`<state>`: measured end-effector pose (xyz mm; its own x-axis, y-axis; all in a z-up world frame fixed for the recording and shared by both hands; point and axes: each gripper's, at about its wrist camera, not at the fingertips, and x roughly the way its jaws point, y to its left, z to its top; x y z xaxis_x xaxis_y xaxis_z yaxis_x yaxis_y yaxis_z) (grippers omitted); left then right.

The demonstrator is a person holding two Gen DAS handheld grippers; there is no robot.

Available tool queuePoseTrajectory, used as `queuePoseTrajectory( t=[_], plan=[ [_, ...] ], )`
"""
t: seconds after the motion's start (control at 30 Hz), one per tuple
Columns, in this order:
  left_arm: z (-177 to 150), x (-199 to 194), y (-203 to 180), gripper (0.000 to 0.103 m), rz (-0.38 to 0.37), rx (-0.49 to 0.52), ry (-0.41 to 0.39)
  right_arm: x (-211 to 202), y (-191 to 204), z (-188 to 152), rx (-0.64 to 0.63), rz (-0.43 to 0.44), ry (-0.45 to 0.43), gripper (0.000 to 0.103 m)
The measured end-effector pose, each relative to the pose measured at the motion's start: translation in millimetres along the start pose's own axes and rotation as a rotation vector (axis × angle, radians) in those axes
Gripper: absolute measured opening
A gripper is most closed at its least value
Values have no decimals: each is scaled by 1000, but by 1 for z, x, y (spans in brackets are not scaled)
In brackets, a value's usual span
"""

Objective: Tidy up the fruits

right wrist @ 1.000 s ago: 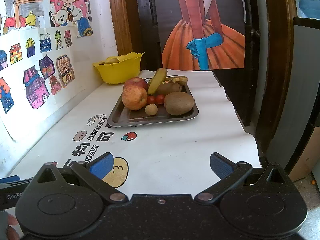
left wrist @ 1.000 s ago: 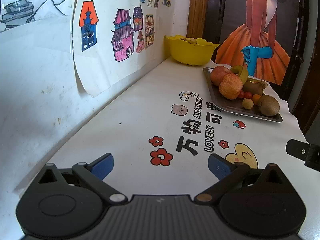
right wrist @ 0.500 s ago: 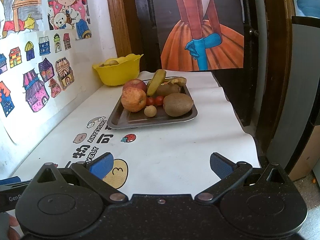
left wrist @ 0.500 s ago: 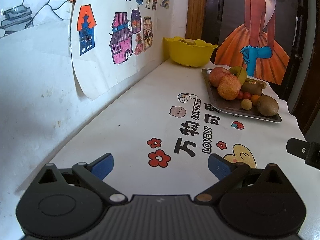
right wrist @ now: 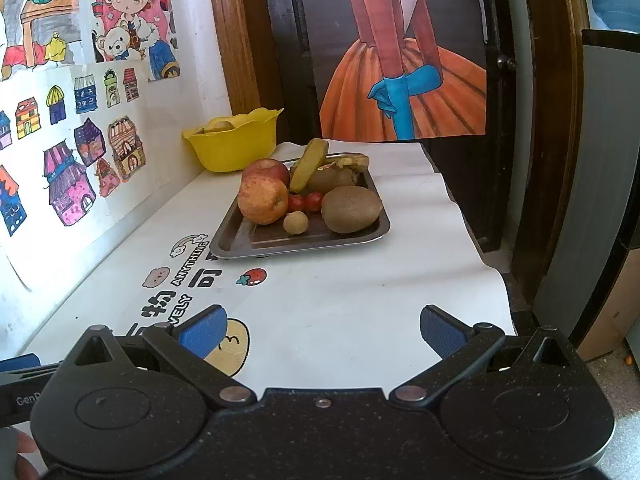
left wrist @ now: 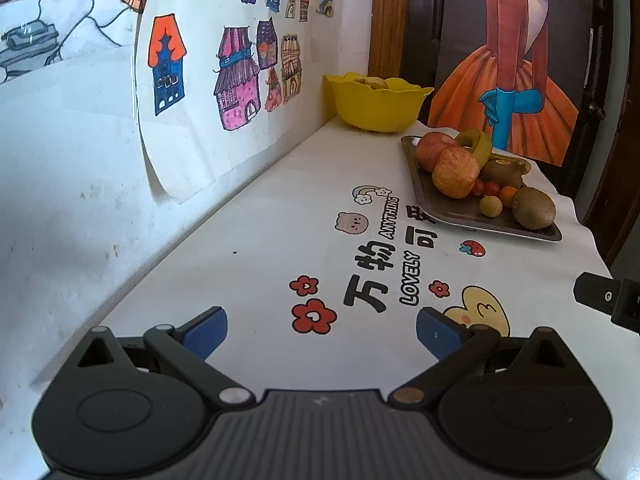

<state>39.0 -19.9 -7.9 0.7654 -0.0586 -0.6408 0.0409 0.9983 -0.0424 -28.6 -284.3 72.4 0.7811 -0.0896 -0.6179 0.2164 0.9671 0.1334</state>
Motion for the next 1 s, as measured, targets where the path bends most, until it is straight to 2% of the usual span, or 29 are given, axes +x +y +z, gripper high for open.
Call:
queuePoseTrajectory(
  t=[0.53,1.0],
  plan=[
    [3,2,-7,102,38,39,5,4,-5,1,4,-8,7,102],
    [4,4,-8,102,16,40,22,9,-3,0,-3,8,19,102]
  ],
)
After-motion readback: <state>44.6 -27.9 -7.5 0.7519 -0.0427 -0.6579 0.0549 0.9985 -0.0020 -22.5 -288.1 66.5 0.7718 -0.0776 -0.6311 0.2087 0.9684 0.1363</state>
